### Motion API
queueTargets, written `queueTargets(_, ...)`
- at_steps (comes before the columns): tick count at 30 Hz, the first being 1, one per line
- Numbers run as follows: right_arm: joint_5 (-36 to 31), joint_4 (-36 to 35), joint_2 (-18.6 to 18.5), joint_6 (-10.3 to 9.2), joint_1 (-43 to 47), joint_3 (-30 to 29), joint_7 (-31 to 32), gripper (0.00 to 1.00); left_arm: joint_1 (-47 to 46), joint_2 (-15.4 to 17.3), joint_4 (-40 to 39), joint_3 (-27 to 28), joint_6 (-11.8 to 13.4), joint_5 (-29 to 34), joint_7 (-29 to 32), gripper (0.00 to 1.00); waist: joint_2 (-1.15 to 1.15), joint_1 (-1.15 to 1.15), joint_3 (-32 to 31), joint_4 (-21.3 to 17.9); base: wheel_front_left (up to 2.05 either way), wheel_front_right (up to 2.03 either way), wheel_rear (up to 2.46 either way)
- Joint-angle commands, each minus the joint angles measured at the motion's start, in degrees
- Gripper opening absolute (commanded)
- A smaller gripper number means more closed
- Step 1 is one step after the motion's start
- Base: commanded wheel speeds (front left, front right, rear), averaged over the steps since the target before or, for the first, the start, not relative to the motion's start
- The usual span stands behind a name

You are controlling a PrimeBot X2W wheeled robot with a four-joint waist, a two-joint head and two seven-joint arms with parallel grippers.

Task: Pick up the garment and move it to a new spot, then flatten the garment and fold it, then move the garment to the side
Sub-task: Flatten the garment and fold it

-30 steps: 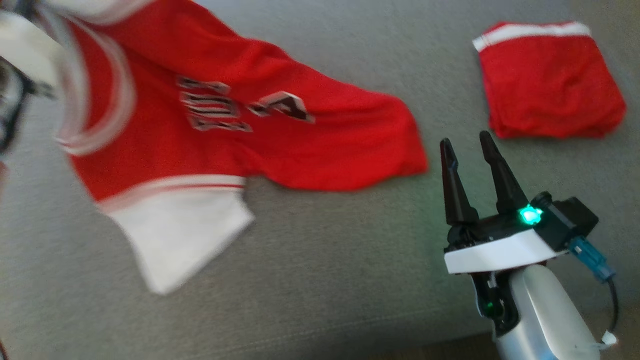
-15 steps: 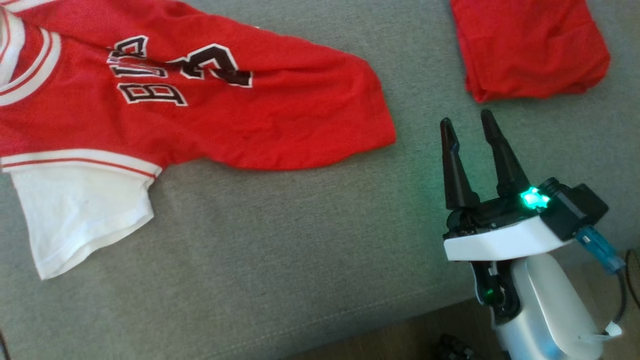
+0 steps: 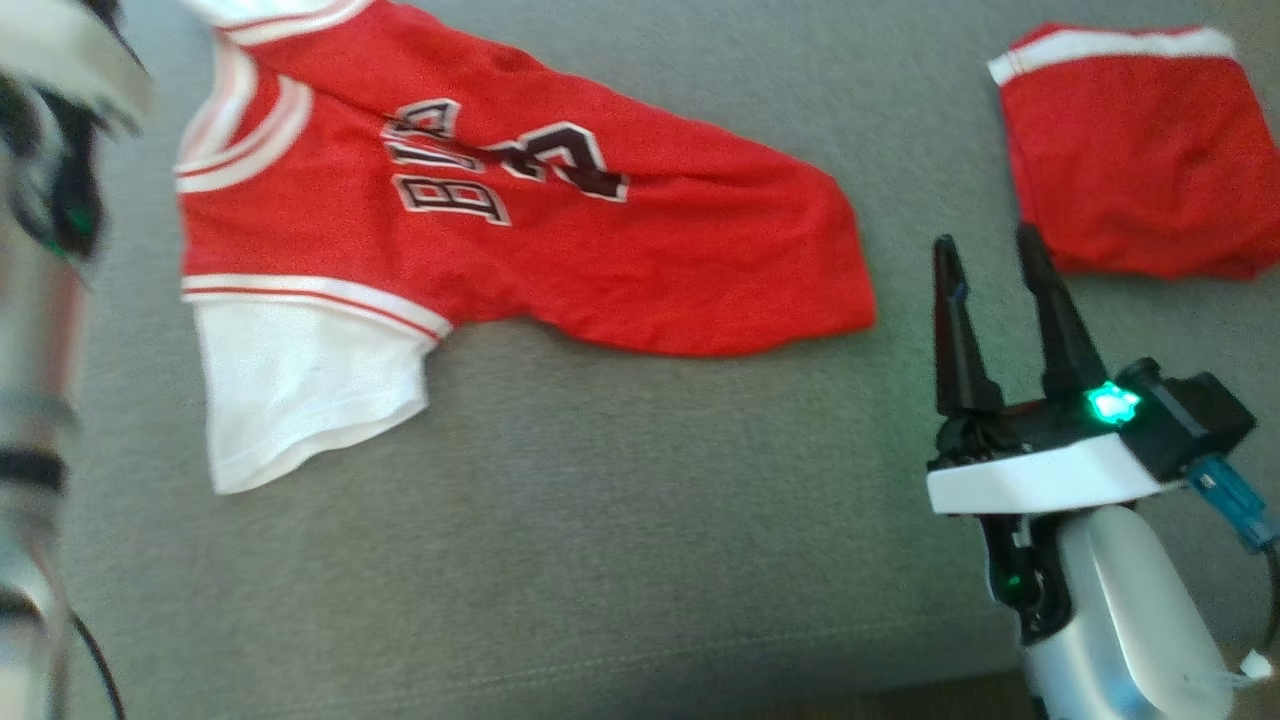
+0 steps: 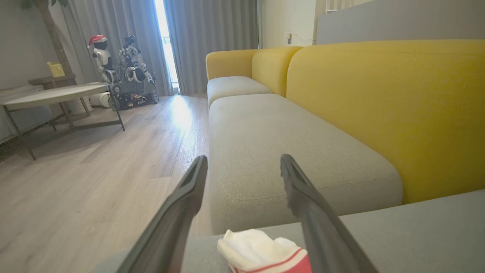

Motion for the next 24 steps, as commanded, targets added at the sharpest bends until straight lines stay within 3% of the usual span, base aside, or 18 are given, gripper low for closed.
queueTargets(1, -0.7, -1.3, -0.1, 0.37, 1.0, 0.3, -0.6, 1.0, 2.8, 1.6, -4.4, 3.1, 0.3, -1.4, -0.6, 1.0, 0.0, 0.0, -3.4, 3.5, 0.0, 0.0, 0.0)
queueTargets(13, -2.6, -0.5, -0.1, 0.37, 5.7, -2.2, -0.6, 1.0, 35.4, -6.5, -30.7, 9.2, 5.2, -6.1, -0.7, 1.0, 0.0, 0.0, -10.1, 10.0, 0.0, 0.0, 0.0)
queueTargets(24, -2.2, 0.2, -0.1, 0.37, 7.6, -2.9, -0.5, 1.0, 50.6, -13.8, -38.6, 11.4, 5.3, -5.6, -0.7, 1.0, 0.0, 0.0, -13.0, 10.8, 0.0, 0.0, 0.0)
